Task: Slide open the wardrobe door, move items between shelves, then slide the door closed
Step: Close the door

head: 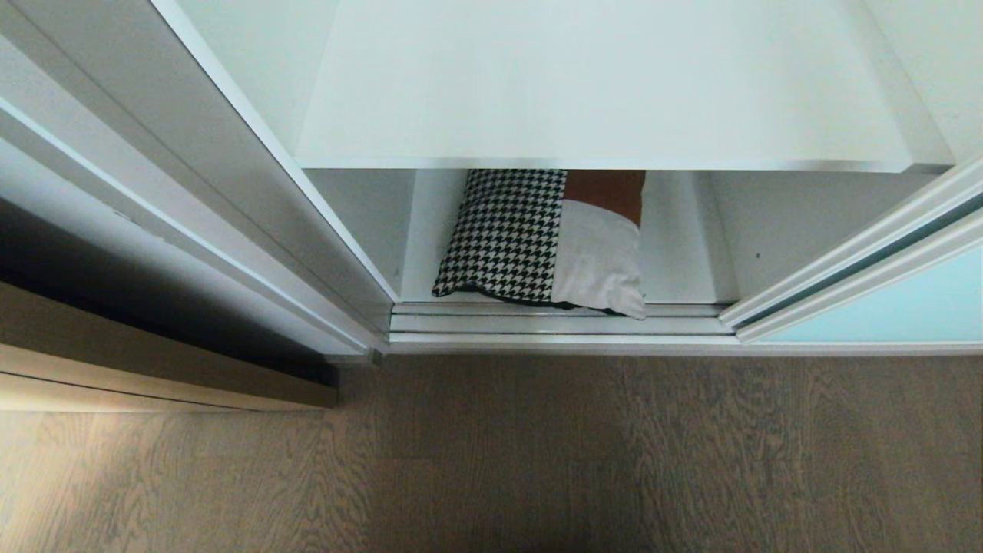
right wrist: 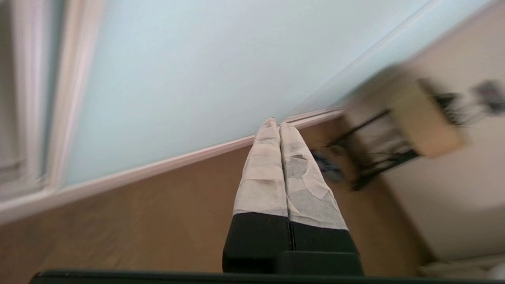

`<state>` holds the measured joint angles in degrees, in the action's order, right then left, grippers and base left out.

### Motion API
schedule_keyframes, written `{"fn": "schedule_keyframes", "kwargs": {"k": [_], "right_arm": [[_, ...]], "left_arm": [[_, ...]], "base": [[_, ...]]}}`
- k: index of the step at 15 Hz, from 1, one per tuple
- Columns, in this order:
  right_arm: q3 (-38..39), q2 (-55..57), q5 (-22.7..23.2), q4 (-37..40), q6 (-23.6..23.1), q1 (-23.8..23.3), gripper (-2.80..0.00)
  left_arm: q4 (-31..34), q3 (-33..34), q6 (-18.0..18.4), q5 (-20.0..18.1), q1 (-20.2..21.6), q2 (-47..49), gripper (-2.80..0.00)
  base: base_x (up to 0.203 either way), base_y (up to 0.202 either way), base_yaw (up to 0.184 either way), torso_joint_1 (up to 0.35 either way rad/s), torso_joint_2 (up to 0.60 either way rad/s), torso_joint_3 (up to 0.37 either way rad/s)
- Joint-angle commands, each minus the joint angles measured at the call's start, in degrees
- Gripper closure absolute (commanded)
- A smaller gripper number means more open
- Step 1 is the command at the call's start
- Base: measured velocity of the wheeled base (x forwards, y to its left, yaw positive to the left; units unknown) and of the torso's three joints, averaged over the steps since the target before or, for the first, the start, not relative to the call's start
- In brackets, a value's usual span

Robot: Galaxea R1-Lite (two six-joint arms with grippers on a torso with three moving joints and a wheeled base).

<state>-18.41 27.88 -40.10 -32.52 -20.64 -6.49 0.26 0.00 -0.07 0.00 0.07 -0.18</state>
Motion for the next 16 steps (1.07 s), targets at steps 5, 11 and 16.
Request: {"fn": "schedule_keyframes", "kwargs": {"k": [5, 11, 16], "right_arm": [[-30.85, -1.22, 7.1, 35.02, 4.69, -11.67, 0.0], [-50.29, 6.03, 22.28, 52.71, 7.24, -29.43, 0.0], [-49.58, 9.84, 29.43, 53.11, 8.51, -39.6, 0.0]], "left_arm": [[0.0, 0.0, -0.01, 0.0, 0.01, 0.18, 0.0], [0.0, 0.0, -0.01, 0.0, 0.01, 0.18, 0.0], [0.0, 0.0, -0.01, 0.0, 0.01, 0.2, 0.0]], "base": [[0.0, 0.0, 0.0, 0.0, 0.0, 0.0], [0.0, 0.0, 0.0, 0.0, 0.0, 0.0], [0.0, 0.0, 0.0, 0.0, 0.0, 0.0]]}}
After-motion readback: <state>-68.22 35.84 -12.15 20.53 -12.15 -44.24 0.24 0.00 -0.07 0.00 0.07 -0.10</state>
